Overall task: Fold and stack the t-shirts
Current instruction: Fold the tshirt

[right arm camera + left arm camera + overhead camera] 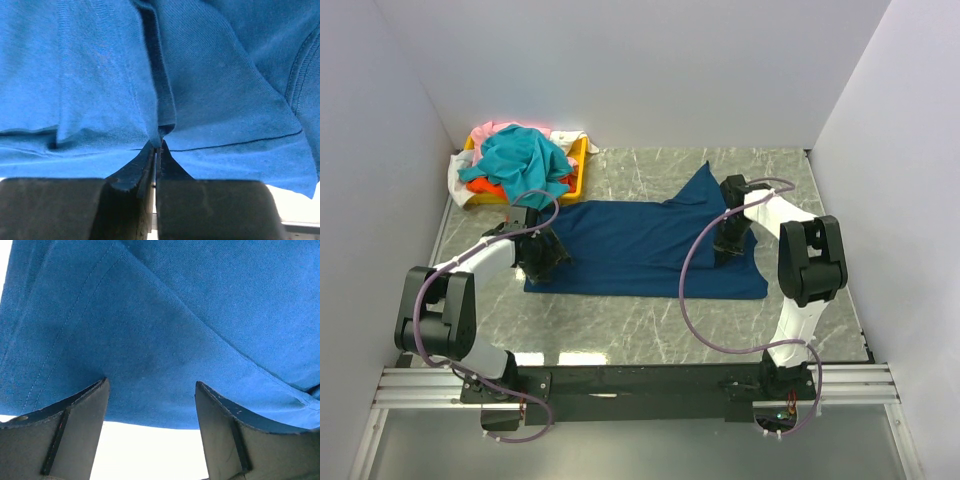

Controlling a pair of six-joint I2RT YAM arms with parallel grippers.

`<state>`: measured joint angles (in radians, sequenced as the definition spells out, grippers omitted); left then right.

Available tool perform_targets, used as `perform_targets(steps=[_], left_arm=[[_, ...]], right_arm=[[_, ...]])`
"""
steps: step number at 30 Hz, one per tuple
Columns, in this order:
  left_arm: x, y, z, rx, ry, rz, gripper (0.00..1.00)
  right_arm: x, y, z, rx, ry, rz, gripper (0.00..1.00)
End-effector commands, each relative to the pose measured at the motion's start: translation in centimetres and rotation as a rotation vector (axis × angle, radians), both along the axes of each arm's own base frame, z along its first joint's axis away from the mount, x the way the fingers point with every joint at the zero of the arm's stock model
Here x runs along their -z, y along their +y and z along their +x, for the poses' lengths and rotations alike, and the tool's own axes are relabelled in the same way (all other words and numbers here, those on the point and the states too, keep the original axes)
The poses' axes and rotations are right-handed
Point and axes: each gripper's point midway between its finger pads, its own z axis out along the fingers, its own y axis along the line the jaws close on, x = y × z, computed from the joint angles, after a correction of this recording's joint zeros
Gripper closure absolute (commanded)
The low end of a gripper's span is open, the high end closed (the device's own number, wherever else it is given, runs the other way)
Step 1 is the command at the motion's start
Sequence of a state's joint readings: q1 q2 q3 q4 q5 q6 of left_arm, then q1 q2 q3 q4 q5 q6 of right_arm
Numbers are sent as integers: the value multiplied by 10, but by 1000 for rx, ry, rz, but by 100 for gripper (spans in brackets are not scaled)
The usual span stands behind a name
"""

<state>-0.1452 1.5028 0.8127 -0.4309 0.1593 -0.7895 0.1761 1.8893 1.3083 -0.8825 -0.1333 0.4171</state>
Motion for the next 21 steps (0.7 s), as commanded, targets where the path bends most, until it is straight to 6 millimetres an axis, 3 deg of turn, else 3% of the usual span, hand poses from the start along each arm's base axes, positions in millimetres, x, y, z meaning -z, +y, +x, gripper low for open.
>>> perform_targets(steps=[1,9,21], left_arm=[[-6,0,9,16,-32,18,25],[7,3,2,19,4,31,25],[10,7,-8,18,16,51,25]], right_arm=[[-20,4,16,2,-57,18,100],[-34,30,44,-28,-92,87,100],[-33,61,74,-69,-94,128,100]])
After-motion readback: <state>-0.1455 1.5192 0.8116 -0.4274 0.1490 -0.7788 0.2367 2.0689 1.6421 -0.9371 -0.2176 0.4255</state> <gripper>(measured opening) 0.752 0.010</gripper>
